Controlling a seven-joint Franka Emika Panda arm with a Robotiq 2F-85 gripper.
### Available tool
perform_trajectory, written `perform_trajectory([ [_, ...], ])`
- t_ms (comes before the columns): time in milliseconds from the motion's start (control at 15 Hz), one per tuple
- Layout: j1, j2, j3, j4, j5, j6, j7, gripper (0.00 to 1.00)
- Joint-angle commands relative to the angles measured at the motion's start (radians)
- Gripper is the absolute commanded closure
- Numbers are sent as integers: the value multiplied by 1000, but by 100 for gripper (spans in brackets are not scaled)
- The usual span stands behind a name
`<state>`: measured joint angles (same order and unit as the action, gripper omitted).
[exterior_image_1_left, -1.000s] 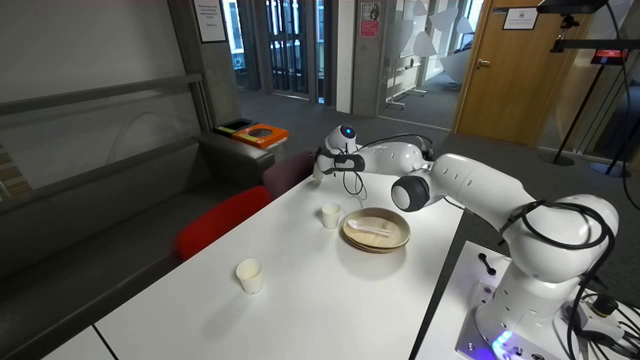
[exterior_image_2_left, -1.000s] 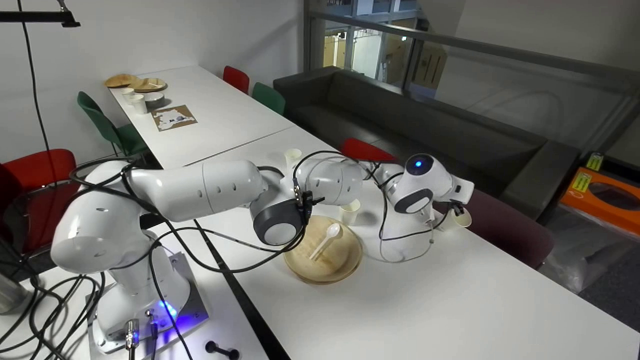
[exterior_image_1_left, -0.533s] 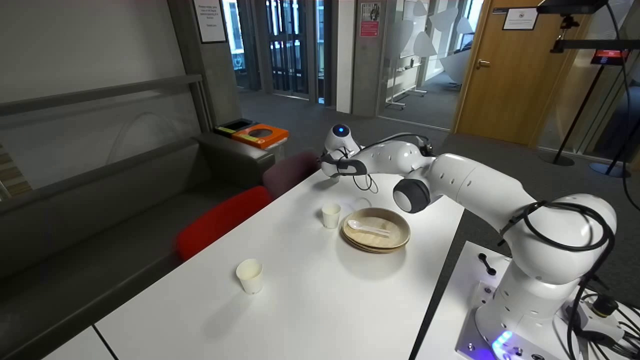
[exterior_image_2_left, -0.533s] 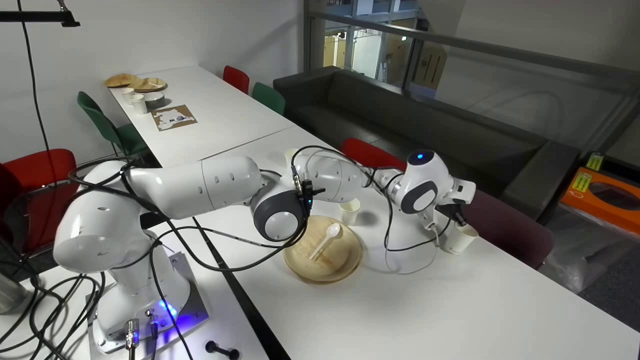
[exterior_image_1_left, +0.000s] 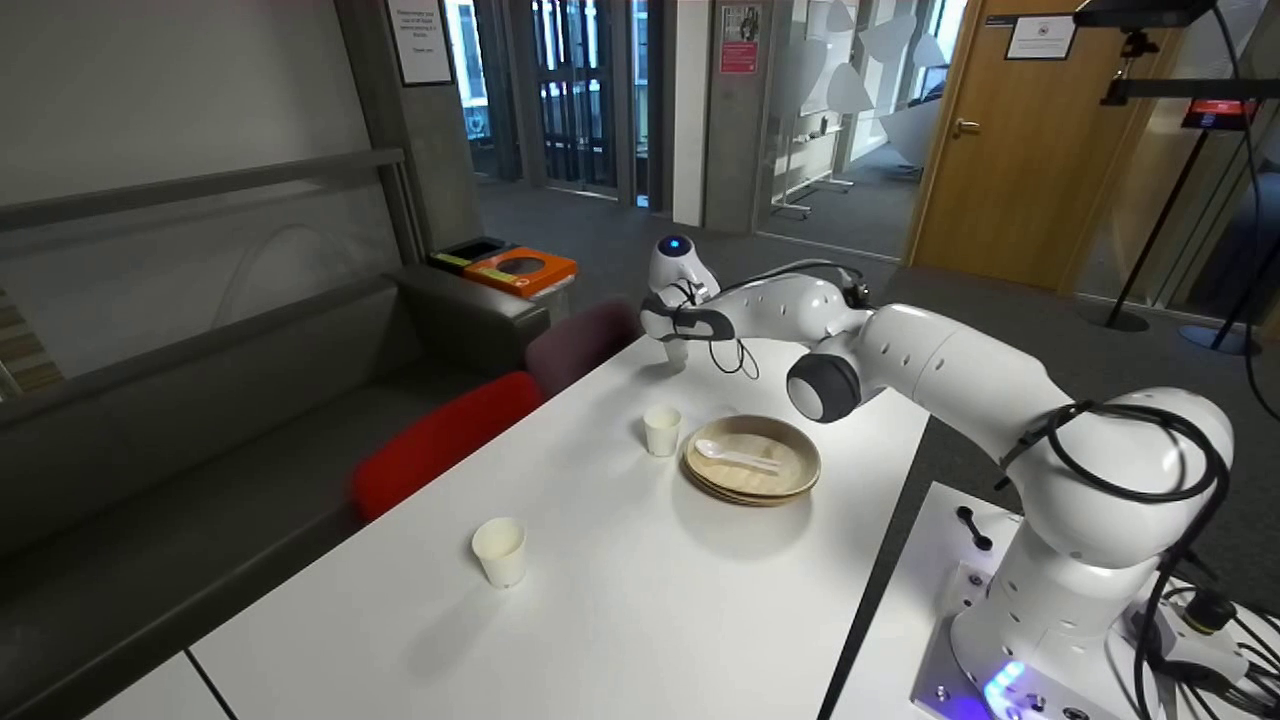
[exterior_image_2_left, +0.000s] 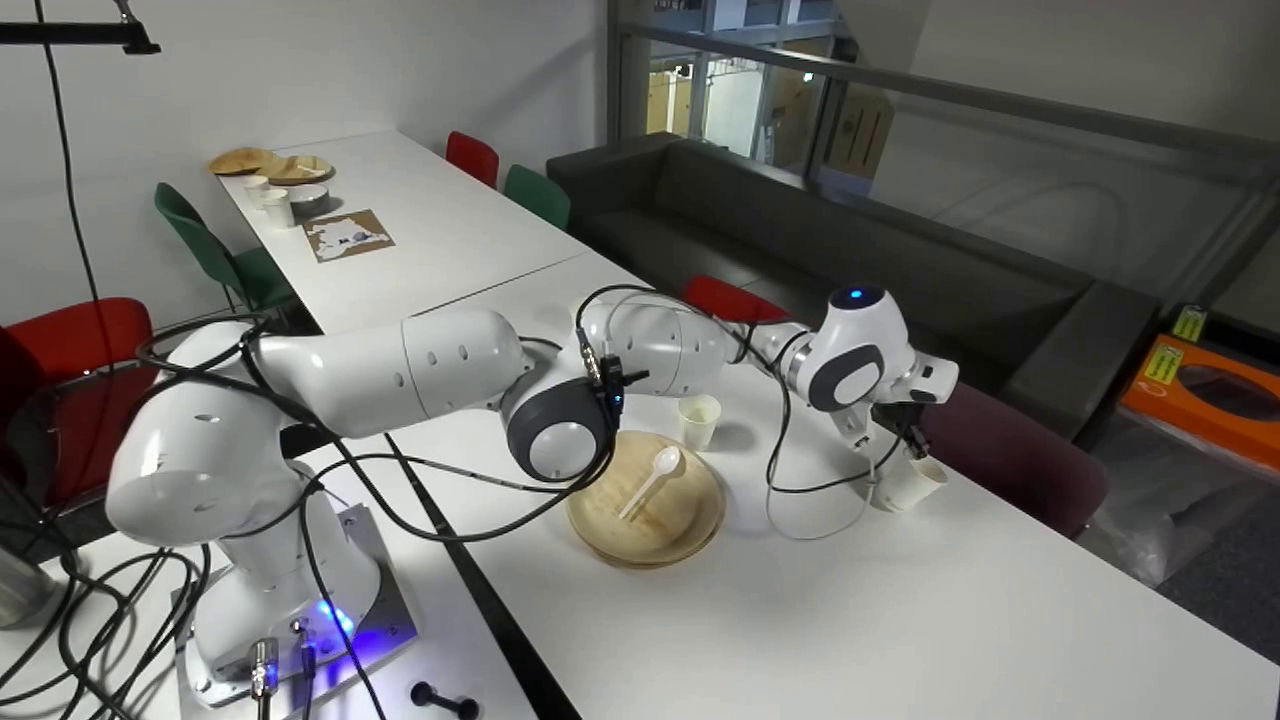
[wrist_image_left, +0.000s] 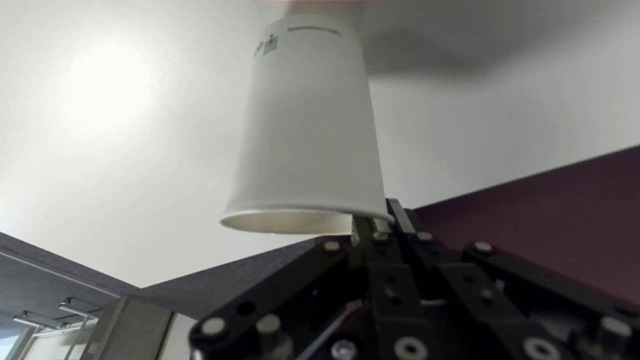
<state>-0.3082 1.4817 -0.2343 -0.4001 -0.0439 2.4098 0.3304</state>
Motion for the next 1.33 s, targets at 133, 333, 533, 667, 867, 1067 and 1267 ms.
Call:
perform_trajectory([
  [133,-21,3,36,-73,27,302,151,99],
  [333,-16,7,15,-147,13,524,212,99],
  [533,0,17,-80,-224,0,768,295,99],
  [667,26,25,-198,-270,31,853,357,99],
  [867,112,-17,-424,-440,95,886,433,99],
  [1067,201,-44,-537,-589,122,875,439,99],
  [1267,260,-87,-540,-714,107,876,414,99],
])
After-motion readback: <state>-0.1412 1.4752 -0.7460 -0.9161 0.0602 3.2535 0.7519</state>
